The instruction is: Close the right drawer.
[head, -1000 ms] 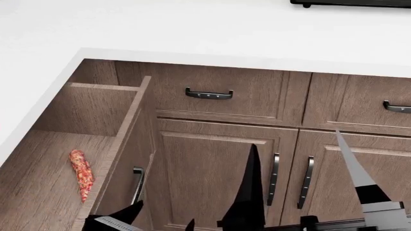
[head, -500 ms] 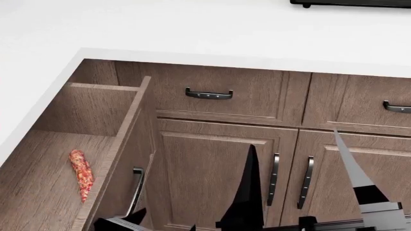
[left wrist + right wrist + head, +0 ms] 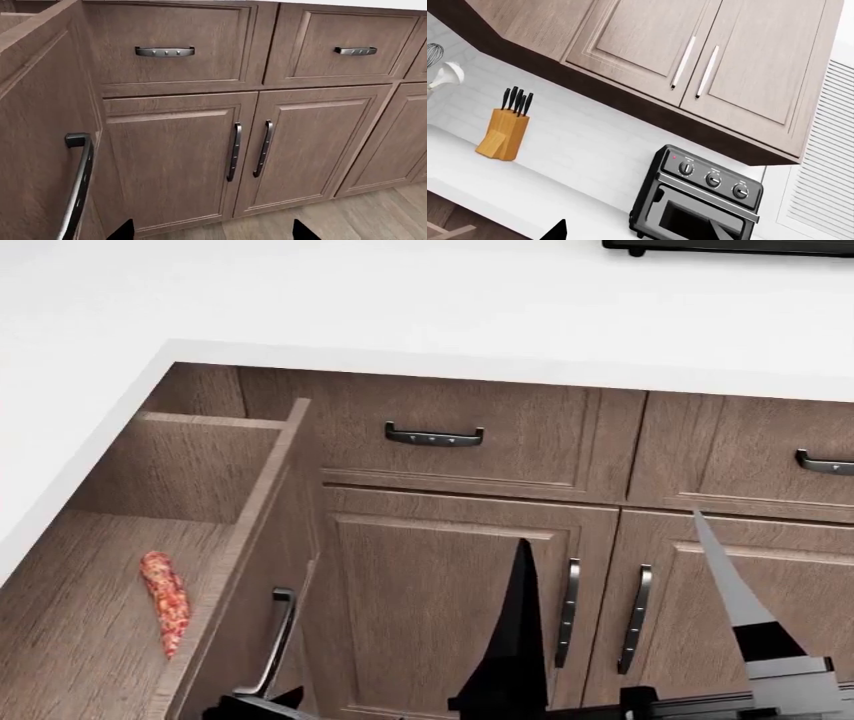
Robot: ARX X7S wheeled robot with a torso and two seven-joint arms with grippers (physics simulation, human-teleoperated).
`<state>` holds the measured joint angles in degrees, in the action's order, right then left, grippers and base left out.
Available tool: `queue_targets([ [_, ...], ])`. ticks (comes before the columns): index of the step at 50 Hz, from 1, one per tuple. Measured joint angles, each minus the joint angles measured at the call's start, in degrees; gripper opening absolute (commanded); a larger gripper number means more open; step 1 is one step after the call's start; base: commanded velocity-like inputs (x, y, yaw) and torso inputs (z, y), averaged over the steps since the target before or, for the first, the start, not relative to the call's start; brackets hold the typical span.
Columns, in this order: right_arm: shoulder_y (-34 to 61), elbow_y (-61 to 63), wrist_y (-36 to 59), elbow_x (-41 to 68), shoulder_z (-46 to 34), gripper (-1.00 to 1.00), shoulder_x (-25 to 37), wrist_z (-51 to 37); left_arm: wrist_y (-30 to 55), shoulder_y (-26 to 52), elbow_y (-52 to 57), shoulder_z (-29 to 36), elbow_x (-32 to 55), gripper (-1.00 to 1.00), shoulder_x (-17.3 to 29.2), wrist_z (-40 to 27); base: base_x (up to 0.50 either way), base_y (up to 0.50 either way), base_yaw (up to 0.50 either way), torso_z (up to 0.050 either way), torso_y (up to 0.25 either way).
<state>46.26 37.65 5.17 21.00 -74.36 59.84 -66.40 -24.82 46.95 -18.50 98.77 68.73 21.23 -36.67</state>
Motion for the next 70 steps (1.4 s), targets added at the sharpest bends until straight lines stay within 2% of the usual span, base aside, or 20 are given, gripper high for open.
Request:
queue_targets([
  [27,-0.47,0.33,0.24,-0.23,0.38,1.00,0.11,0.03,1.35,-2.26,-10.02,-1.75,3.26,1.00,-3.69,4.23,0.00,0.00,0.00,0.000,0.000],
  [52,-0.84,0.21,0.21,-0.35,0.79,1.00,-0.03,0.23,3.32,-3.22,-21.54,-2.65,4.29,1.00,-7.57,3.49,0.00,0.00,0.00,-0.001,0.000],
  [70,-1.16,0.68,0.33,-0.47,1.06,1.00,0.21,0.28,6.03,-3.15,-28.92,-0.62,1.97,1.00,-10.62,-0.92,0.00,0.00,0.00,0.000,0.000],
])
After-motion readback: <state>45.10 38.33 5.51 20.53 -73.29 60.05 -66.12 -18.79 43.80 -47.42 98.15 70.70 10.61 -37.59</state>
